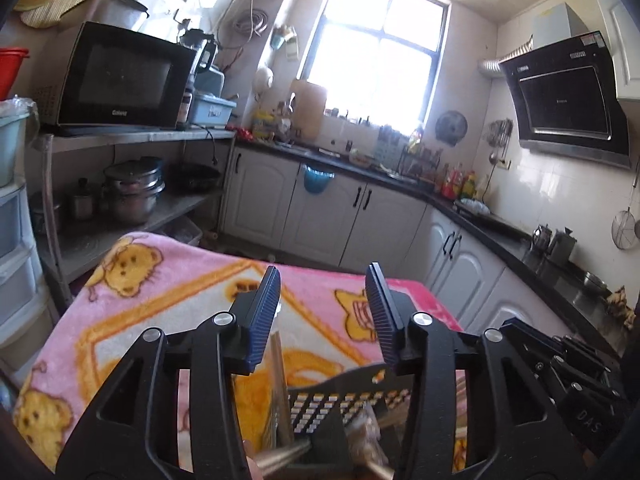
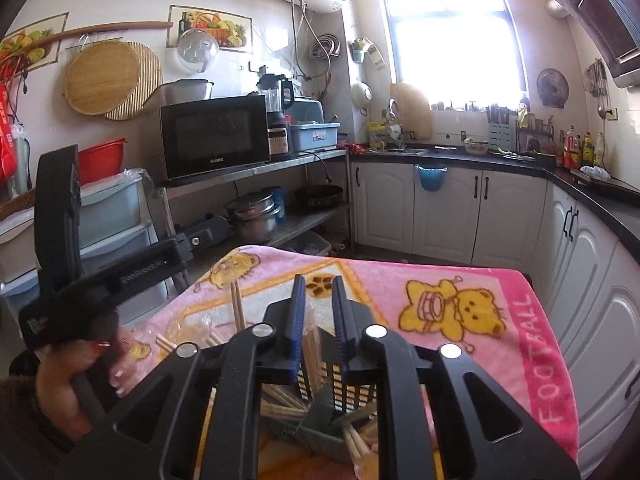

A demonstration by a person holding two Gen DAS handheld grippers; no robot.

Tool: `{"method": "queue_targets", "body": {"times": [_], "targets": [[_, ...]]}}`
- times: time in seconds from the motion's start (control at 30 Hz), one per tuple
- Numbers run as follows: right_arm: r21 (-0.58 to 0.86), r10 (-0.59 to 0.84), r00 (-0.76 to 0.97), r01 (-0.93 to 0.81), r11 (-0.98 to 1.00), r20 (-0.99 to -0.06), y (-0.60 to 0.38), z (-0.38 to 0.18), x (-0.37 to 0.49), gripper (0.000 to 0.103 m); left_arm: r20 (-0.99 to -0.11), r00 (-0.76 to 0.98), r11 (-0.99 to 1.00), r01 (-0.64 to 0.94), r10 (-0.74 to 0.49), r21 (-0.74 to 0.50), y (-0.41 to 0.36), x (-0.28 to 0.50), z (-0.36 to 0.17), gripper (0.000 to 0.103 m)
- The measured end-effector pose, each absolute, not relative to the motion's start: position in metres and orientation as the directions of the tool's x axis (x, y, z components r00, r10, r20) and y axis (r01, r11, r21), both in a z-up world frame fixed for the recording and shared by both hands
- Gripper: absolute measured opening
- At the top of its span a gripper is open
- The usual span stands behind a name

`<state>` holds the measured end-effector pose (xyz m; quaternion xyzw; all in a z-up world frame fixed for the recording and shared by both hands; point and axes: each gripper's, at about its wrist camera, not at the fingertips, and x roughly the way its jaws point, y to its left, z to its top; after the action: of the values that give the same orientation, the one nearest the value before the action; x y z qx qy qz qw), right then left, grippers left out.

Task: Organize utensils

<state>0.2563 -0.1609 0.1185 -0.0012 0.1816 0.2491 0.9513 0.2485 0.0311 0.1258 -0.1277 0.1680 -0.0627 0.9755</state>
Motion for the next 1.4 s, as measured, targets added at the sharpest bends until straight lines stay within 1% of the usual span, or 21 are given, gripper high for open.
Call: {"method": "queue_targets", "body": {"times": [0.03, 0.07, 0.1, 0.13, 0.2, 0.23, 0.27, 0.3, 0.33, 0.4, 0.43, 0.47, 0.5, 0.57, 0.63, 0.77, 0.83, 1.17, 1.23, 1.4], "targets": [[0.087, 0.471, 0.811, -0.473, 0.877, -0.346, -0.163, 0.118, 0.255, 0.02, -0.323, 0.931, 0.959, 0.078, -0.168, -0.273, 0.032, 0.247, 0.125, 0.041], [0.085, 0.467, 0.813, -0.469, 0.879, -0.348, -0.165, 0.118, 0.252, 0.023, -0.336, 0.926, 0.957, 0.078, -0.174, -0.279, 0.033, 0.245, 0.126, 0.045], [0.083, 0.462, 0.815, -0.464, 0.882, -0.35, -0.167, 0.118, 0.25, 0.028, -0.346, 0.921, 0.955, 0.082, -0.182, -0.284, 0.034, 0.243, 0.126, 0.049], [0.083, 0.458, 0.817, -0.46, 0.884, -0.352, -0.169, 0.117, 0.248, 0.031, -0.35, 0.918, 0.955, 0.083, -0.184, -0.285, 0.034, 0.24, 0.126, 0.051], [0.084, 0.456, 0.815, -0.458, 0.885, -0.357, -0.171, 0.117, 0.245, 0.034, -0.36, 0.913, 0.954, 0.087, -0.191, -0.286, 0.036, 0.235, 0.129, 0.058], [0.084, 0.454, 0.815, -0.456, 0.886, -0.361, -0.173, 0.117, 0.243, 0.037, -0.361, 0.912, 0.954, 0.088, -0.193, -0.286, 0.037, 0.232, 0.13, 0.06], [0.084, 0.452, 0.815, -0.455, 0.887, -0.362, -0.174, 0.117, 0.241, 0.04, -0.361, 0.912, 0.954, 0.089, -0.194, -0.287, 0.037, 0.23, 0.132, 0.065], [0.084, 0.45, 0.816, -0.452, 0.888, -0.362, -0.176, 0.116, 0.239, 0.045, -0.359, 0.913, 0.953, 0.09, -0.195, -0.288, 0.038, 0.227, 0.133, 0.07], [0.082, 0.447, 0.818, -0.45, 0.889, -0.362, -0.178, 0.116, 0.236, 0.046, -0.36, 0.912, 0.953, 0.09, -0.196, -0.289, 0.04, 0.224, 0.135, 0.072], [0.079, 0.445, 0.819, -0.449, 0.89, -0.363, -0.18, 0.117, 0.231, 0.048, -0.359, 0.91, 0.95, 0.098, -0.207, -0.297, 0.042, 0.219, 0.137, 0.081], [0.079, 0.444, 0.819, -0.448, 0.891, -0.363, -0.182, 0.117, 0.228, 0.051, -0.359, 0.91, 0.949, 0.1, -0.209, -0.3, 0.043, 0.215, 0.139, 0.084], [0.079, 0.443, 0.82, -0.446, 0.891, -0.363, -0.183, 0.117, 0.227, 0.053, -0.358, 0.91, 0.949, 0.1, -0.209, -0.3, 0.043, 0.213, 0.141, 0.09], [0.08, 0.441, 0.821, -0.443, 0.893, -0.362, -0.184, 0.117, 0.223, 0.056, -0.357, 0.91, 0.949, 0.101, -0.21, -0.3, 0.044, 0.21, 0.142, 0.092], [0.084, 0.441, 0.82, -0.443, 0.892, -0.365, -0.187, 0.117, 0.219, 0.061, -0.363, 0.907, 0.948, 0.103, -0.214, -0.302, 0.045, 0.204, 0.144, 0.092], [0.086, 0.439, 0.822, -0.44, 0.894, -0.363, -0.19, 0.116, 0.211, 0.068, -0.378, 0.898, 0.945, 0.109, -0.226, -0.307, 0.046, 0.199, 0.144, 0.092], [0.075, 0.433, 0.824, -0.437, 0.896, -0.367, -0.193, 0.114, 0.198, 0.076, -0.396, 0.886, 0.942, 0.117, -0.243, -0.315, 0.047, 0.186, 0.141, 0.092], [0.069, 0.429, 0.826, -0.435, 0.898, -0.365, -0.193, 0.112, 0.191, 0.081, -0.409, 0.879, 0.941, 0.116, -0.246, -0.317, 0.047, 0.179, 0.138, 0.092], [0.054, 0.415, 0.828, -0.427, 0.902, -0.378, -0.189, 0.1, 0.169, 0.09, -0.458, 0.853, 0.946, 0.116, -0.25, -0.302, 0.04, 0.151, 0.116, 0.092], [0.046, 0.409, 0.831, -0.424, 0.904, -0.378, -0.188, 0.096, 0.165, 0.093, -0.463, 0.849, 0.945, 0.119, -0.255, -0.303, 0.04, 0.147, 0.112, 0.092], [0.042, 0.398, 0.824, -0.418, 0.907, -0.404, -0.186, 0.079, 0.156, 0.095, -0.495, 0.829, 0.946, 0.12, -0.262, -0.301, 0.036, 0.138, 0.095, 0.092]]}}
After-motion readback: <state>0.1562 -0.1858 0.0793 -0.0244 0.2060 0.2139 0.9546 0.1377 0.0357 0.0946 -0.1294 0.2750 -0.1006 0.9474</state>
